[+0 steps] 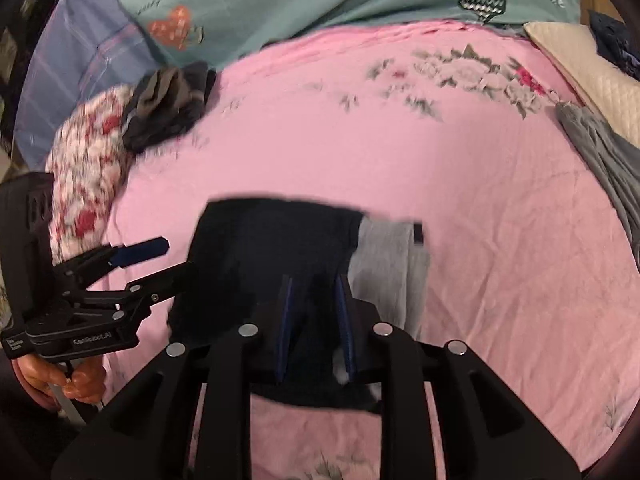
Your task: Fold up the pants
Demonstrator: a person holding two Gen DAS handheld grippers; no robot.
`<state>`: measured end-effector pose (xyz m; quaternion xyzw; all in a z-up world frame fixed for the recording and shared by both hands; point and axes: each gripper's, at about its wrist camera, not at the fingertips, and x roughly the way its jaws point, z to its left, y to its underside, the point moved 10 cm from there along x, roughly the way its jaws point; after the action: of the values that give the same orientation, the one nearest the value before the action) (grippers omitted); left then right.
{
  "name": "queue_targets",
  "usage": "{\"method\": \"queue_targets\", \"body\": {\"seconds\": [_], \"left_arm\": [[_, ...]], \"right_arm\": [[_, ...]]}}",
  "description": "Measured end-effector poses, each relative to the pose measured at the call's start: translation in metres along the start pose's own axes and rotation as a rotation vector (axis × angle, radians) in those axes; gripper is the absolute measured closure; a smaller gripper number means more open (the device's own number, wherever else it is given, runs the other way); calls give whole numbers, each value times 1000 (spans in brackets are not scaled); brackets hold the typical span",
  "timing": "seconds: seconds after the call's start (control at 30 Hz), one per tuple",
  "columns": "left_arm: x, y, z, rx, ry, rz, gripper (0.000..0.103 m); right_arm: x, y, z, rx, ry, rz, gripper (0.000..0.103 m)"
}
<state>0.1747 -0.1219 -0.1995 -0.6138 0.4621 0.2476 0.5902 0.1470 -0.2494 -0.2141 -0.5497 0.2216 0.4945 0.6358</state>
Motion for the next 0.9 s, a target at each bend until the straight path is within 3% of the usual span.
{"method": "queue_targets", "body": {"seconds": [0.07,0.13,0.27,0.4,0.47,0.53,0.67,0.9], "left_arm": [[26,35,-3,37,-13,92,26],[38,48,1,6,-16,74,23],[15,26,2,-22,-2,55,24],[-17,-12,22,-115,22,-36,11],[-12,-26,39,-174,0,-38,11],[-3,-31,51,-212,-34,-21,11],[26,-27,66,-316,-29,64,11],[51,-20,57,-327,-32,130,10]], "right_arm": [[25,24,-9,-19,68,86,81],[32,32,-11,-21,64,70,81],[24,27,-6,-32,94,99,77],[-4,10,-4,-49,85,55,58],[-13,4,-7,-60,76,38,58],[-15,-1,-14,-67,74,35,58],[-14,-13,-36,-74,69,28,58],[1,-25,-60,-58,-11,77,56]]}}
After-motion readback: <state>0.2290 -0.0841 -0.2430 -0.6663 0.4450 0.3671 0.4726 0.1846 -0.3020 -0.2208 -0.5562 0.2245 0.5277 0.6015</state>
